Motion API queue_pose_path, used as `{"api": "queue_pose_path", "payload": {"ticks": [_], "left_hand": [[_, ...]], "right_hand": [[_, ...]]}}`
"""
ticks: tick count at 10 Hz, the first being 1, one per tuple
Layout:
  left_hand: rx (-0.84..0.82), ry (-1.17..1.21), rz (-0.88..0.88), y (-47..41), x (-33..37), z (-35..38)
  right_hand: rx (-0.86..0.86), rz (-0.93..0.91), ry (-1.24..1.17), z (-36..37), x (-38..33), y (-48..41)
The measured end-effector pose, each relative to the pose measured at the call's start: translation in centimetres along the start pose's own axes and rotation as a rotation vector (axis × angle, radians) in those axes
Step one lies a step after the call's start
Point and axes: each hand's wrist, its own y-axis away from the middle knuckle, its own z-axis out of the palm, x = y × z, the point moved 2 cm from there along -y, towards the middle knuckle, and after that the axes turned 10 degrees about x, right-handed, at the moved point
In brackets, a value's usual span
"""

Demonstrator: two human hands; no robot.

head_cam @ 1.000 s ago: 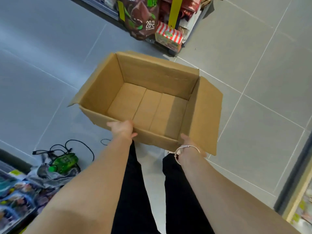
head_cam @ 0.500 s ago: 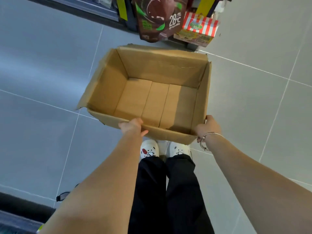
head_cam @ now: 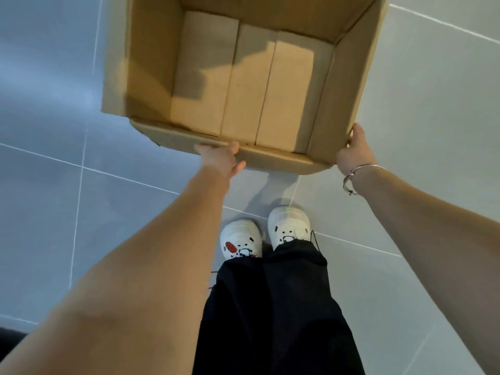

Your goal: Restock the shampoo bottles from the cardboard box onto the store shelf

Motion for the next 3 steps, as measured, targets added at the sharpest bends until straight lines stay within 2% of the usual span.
{"api": "queue_pose_path", "payload": {"ticks": [1, 3], "left_hand": [[0.051, -0.076, 0.017, -0.7, 0.0, -0.8], [0.146, -0.362, 0.115, 6.2, 0.7, -1.8]], "right_hand": [[-0.018, -0.013, 0.027, -0.2, 0.1, -0.2], [-0.044, 0.019, 0.011, -4.7, -1.5, 4.6]]}}
